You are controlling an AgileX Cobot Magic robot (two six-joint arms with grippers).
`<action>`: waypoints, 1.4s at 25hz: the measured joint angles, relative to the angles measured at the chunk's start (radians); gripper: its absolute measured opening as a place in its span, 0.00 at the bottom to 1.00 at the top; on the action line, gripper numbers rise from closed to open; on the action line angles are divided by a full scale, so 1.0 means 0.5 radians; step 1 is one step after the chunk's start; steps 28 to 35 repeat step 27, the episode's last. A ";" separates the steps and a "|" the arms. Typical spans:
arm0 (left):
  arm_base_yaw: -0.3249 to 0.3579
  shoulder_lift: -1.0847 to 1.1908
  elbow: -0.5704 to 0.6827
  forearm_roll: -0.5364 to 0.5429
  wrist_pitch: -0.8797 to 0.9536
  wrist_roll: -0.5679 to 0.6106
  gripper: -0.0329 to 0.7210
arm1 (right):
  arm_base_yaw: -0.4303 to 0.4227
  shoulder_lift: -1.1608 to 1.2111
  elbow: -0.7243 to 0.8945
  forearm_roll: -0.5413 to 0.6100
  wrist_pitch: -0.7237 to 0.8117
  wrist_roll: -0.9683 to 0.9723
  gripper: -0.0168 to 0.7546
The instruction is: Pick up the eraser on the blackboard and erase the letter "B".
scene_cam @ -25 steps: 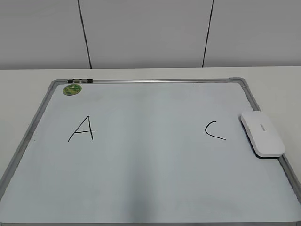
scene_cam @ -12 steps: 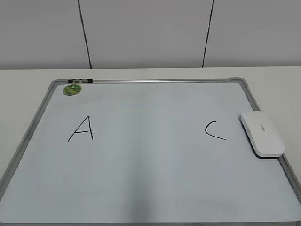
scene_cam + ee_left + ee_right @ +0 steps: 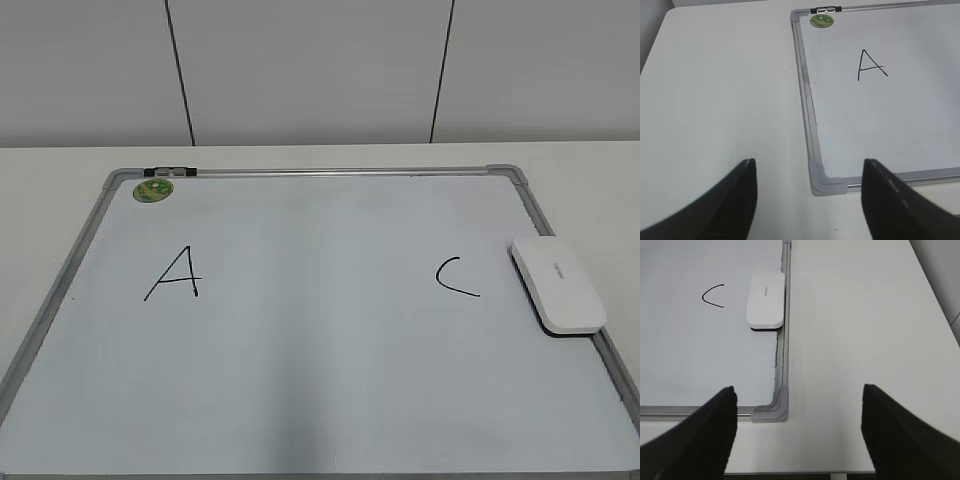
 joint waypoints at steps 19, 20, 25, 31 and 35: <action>0.000 0.000 0.000 0.000 0.000 0.000 0.69 | 0.000 0.000 0.000 0.000 0.000 0.000 0.77; 0.000 0.000 0.000 0.000 0.000 0.000 0.69 | 0.000 0.000 0.000 0.000 0.000 0.000 0.77; 0.000 0.000 0.000 0.000 0.000 0.000 0.69 | 0.000 0.000 0.000 0.000 0.000 0.000 0.77; 0.000 0.000 0.000 0.000 0.000 0.000 0.69 | 0.000 0.000 0.000 0.000 0.000 -0.002 0.77; 0.000 0.000 0.000 0.000 0.000 0.000 0.69 | 0.000 0.000 0.000 0.000 0.000 -0.002 0.77</action>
